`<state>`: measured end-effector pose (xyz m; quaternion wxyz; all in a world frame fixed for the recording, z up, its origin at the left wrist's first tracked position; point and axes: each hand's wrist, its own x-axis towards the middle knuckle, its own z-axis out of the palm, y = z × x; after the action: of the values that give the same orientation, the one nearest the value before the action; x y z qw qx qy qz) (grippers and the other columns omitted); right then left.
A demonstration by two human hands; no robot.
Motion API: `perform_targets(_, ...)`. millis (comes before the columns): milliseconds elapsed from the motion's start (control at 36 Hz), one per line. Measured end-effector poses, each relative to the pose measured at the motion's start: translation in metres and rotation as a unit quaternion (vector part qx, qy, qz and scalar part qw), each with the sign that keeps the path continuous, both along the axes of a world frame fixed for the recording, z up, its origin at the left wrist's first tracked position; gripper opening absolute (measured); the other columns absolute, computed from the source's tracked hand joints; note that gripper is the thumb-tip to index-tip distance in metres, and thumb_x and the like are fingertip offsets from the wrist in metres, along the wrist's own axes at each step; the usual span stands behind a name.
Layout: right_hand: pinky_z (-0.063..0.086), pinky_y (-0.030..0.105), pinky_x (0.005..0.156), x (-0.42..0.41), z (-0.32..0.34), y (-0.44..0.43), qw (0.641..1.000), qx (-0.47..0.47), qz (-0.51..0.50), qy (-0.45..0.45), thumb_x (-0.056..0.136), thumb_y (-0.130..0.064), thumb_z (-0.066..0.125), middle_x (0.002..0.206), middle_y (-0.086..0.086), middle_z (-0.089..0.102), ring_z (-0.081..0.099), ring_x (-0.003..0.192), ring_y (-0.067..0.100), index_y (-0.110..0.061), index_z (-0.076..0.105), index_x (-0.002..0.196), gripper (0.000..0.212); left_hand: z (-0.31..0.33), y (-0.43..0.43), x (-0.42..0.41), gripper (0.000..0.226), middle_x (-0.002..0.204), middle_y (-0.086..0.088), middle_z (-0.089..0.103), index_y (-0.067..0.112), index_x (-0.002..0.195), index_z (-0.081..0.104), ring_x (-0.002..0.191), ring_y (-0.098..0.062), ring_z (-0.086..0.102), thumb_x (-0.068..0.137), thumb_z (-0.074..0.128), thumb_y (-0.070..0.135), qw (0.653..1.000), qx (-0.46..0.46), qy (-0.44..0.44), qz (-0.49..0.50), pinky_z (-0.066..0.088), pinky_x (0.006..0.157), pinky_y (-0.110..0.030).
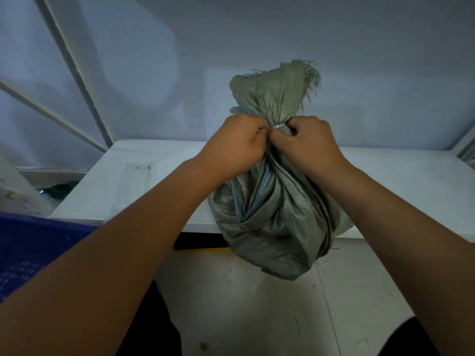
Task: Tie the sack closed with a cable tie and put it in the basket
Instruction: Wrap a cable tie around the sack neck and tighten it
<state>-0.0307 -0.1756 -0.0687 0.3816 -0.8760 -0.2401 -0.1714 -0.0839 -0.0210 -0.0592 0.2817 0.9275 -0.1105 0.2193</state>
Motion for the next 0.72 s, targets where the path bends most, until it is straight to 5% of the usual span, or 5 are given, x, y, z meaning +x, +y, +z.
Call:
perform_targets(222,0.031,0.016,0.043,-0.004,0.006,0.000,1.000,0.022,-0.005,-0.002,0.089,-0.030,0.067,0.049,-0.007,0.042,0.042,0.044,0.003,-0.020,0.040,0.052,0.047,0.007,-0.009,-0.006,0.043,0.085,-0.014,0.069,0.003,0.092,0.069,0.072,-0.023,0.057,0.089,0.033,0.025,0.995,0.084,-0.017,0.050,0.051,0.070,-0.044)
perform_targets(472,0.033,0.011,0.049,-0.003,0.006,0.001,0.997,0.038,0.009,-0.072,0.091,-0.034,0.067,0.057,-0.011,0.050,0.046,0.053,-0.002,-0.030,0.042,0.058,0.041,0.018,-0.012,-0.006,0.024,0.065,0.002,0.047,0.010,0.079,0.057,0.064,-0.020,0.050,0.099,0.047,0.018,0.991,0.081,-0.029,0.099,0.033,0.057,-0.030)
perform_targets(639,0.030,0.012,0.049,0.003,-0.003,-0.002,0.995,0.061,0.021,-0.069,0.091,-0.030,0.063,0.055,-0.013,0.046,0.043,0.051,-0.001,-0.034,0.039,0.059,0.041,0.023,-0.017,-0.009,0.025,0.075,-0.007,0.062,0.002,0.089,0.069,0.061,-0.014,0.051,0.097,0.049,0.014,0.995,0.047,-0.035,0.074,0.041,0.055,-0.030)
perform_targets(722,0.029,0.011,0.048,0.005,-0.006,-0.004,0.994,0.083,0.028,-0.060,0.088,-0.032,0.057,0.055,-0.015,0.046,0.045,0.049,-0.007,-0.035,0.038,0.059,0.035,0.023,-0.024,-0.012,0.023,0.070,-0.002,0.054,0.003,0.087,0.066,0.064,-0.016,0.050,0.097,0.049,0.014,0.994,0.057,-0.059,0.072,0.030,0.050,-0.027)
